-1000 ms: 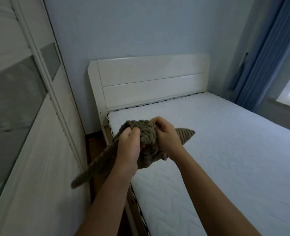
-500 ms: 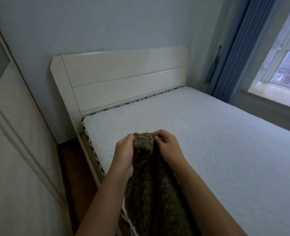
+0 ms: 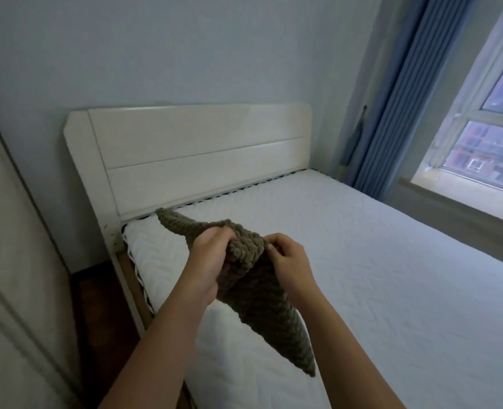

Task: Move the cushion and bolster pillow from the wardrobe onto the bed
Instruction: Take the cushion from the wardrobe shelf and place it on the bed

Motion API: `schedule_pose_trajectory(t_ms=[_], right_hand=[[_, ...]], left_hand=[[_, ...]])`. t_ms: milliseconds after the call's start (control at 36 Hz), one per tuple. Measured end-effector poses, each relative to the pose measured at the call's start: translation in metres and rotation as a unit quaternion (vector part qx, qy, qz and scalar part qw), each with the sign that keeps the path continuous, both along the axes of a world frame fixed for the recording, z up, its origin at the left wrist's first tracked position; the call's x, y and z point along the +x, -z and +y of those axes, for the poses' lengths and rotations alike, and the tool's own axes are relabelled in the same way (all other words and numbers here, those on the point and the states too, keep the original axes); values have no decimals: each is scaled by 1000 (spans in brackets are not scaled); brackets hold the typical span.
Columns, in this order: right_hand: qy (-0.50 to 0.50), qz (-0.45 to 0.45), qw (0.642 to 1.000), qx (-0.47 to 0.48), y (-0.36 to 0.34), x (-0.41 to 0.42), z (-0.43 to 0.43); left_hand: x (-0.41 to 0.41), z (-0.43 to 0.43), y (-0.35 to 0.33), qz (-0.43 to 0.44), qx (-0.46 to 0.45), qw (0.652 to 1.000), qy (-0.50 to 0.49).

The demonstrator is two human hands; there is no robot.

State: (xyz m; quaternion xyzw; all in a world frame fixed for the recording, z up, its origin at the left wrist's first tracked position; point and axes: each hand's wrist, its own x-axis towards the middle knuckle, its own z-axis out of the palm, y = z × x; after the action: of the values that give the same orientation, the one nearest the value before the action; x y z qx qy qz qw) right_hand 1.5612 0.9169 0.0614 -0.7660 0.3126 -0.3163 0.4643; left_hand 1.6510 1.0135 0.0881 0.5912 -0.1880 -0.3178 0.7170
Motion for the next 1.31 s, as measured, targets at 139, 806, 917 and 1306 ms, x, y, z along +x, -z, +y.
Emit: schedule_pose_trajectory(t_ms=[139, 806, 917, 1306], right_hand=[[-8, -31, 999, 1, 7, 12, -1], [74, 32, 996, 45, 30, 266, -113], [61, 49, 996, 49, 29, 295, -114], [27, 11, 999, 46, 32, 340, -115]], left_hand=[[6, 7, 10, 2, -3, 1000, -17], [264, -110, 30, 49, 67, 996, 40], [290, -111, 27, 49, 87, 994, 37], [321, -106, 36, 25, 65, 997, -17]])
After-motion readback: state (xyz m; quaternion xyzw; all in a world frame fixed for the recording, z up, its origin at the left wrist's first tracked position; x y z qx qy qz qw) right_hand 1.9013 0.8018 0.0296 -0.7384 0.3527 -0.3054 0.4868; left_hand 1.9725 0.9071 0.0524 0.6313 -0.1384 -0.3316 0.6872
